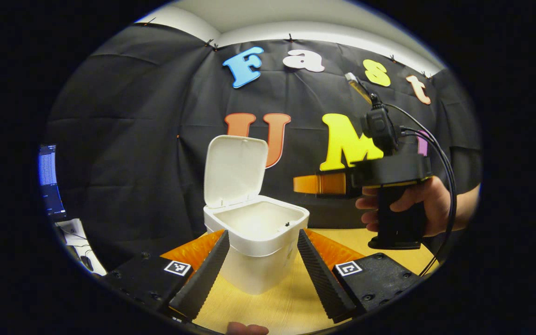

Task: Press the lid of the desktop garbage bin to open it, pick up the crumpled paper on the desktop and throw it into the bin, then pick up the pop can on the desktop and drop it into the bin, and finally close the garbage bin lid.

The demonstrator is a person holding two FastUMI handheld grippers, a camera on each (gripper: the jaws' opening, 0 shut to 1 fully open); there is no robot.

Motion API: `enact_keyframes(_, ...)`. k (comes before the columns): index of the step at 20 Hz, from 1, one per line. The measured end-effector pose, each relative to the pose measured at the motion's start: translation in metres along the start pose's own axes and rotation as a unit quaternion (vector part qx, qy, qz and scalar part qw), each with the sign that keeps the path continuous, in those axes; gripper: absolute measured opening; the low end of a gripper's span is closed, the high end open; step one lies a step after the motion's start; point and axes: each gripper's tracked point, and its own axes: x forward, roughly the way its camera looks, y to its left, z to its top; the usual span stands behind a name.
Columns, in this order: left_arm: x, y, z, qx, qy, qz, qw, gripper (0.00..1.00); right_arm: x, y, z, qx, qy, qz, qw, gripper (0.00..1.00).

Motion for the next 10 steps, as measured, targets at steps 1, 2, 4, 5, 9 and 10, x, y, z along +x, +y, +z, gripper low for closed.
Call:
enact_keyframes(1, 0.0, -0.008, -0.002, 0.014, 0.0, -0.013, 1.0, 0.97, -0.013, -0.01, 0.007, 0.001, -0.01, -0.012, 1.0, 0.8)
enact_keyframes(2, 0.001, -0.018, -0.005, 0.025, 0.0, -0.027, 0.999, 0.97, -0.026, -0.02, 0.011, 0.001, -0.018, -0.023, 1.0, 0.8)
enact_keyframes(4, 0.0, -0.04, -0.012, 0.037, 0.001, -0.062, 0.997, 0.96, -0.053, -0.037, 0.019, 0.004, -0.033, -0.046, 0.998, 0.8)
enact_keyframes(5, -0.001, -0.051, -0.016, 0.04, 0.0, -0.077, 0.996, 0.96, -0.068, -0.048, 0.022, 0.006, -0.039, -0.058, 0.997, 0.81)
enact_keyframes(9, 0.001, -0.093, -0.041, 0.033, 0.014, -0.129, 0.991, 0.96, -0.132, -0.096, 0.016, 0.011, -0.053, -0.119, 0.991, 0.82)
enact_keyframes(10, 0.002, -0.104, -0.05, 0.031, 0.02, -0.143, 0.989, 0.96, -0.148, -0.109, 0.013, 0.011, -0.056, -0.133, 0.989, 0.82)
